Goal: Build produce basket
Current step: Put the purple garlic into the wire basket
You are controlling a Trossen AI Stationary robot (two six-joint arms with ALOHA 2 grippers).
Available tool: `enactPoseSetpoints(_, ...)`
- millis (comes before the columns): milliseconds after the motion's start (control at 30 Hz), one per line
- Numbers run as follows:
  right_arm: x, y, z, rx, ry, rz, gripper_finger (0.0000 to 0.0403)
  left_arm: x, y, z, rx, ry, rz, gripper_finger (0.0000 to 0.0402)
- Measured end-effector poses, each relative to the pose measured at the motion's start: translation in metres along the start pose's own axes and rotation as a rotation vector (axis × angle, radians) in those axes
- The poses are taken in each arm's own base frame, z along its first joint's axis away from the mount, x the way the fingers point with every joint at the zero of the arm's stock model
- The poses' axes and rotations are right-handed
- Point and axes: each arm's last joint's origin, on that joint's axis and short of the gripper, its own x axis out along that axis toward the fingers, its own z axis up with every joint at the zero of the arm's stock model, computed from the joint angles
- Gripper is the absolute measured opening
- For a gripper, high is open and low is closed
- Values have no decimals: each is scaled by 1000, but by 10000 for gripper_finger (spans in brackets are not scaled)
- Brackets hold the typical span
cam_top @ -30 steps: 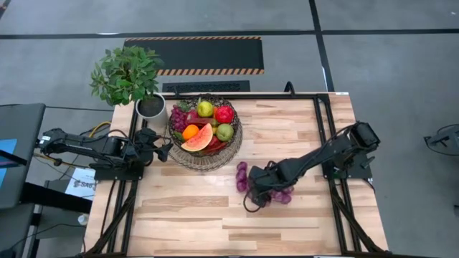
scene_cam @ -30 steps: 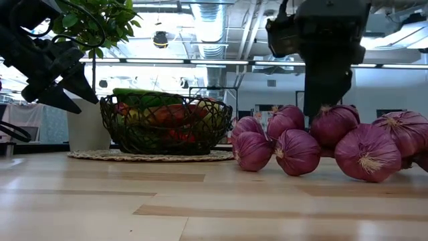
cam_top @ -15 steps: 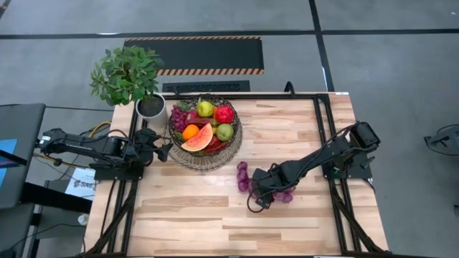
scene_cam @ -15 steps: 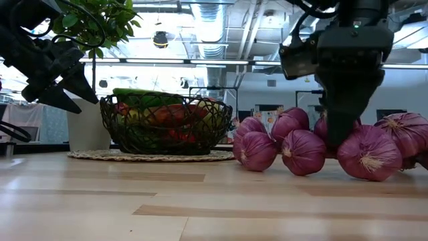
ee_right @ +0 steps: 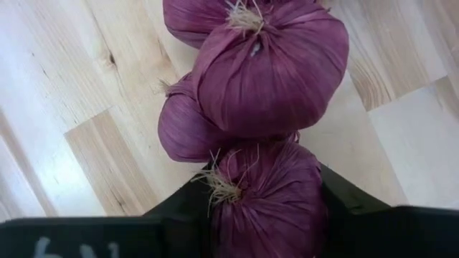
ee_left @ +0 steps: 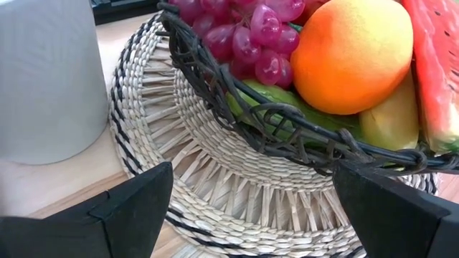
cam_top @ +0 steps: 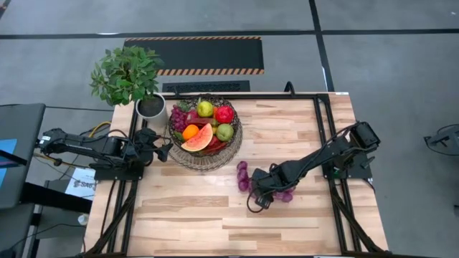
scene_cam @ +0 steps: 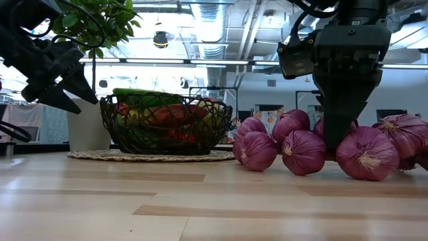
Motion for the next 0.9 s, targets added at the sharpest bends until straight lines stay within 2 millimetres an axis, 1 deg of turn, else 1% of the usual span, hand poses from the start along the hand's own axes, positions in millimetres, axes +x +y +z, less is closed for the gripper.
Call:
enactPoseSetpoints(33,0,0,0,0,0,0,156,0,0,0,1,1,1,368)
enactPoseSetpoints(233,-1,1,1,6,0,0,156,0,0,0,2,2,1,368)
enactPoseSetpoints(367,-10,12,6,-23,-33,36,169,0,0,0,2,3,1,368)
enactPoseSetpoints(433,-16,19,9,-43,-50,58,171,0,0,0,2,3,1,368)
enactPoseSetpoints(667,-42,41,24,-107,-119,130,158,0,0,0,1,3,1,368)
enactPoseSetpoints(767,-56,49,30,-144,-141,146,168,0,0,0,2,3,1,368)
enactPoseSetpoints(900,-79,58,42,-202,-208,140,176,0,0,0,1,3,1,368)
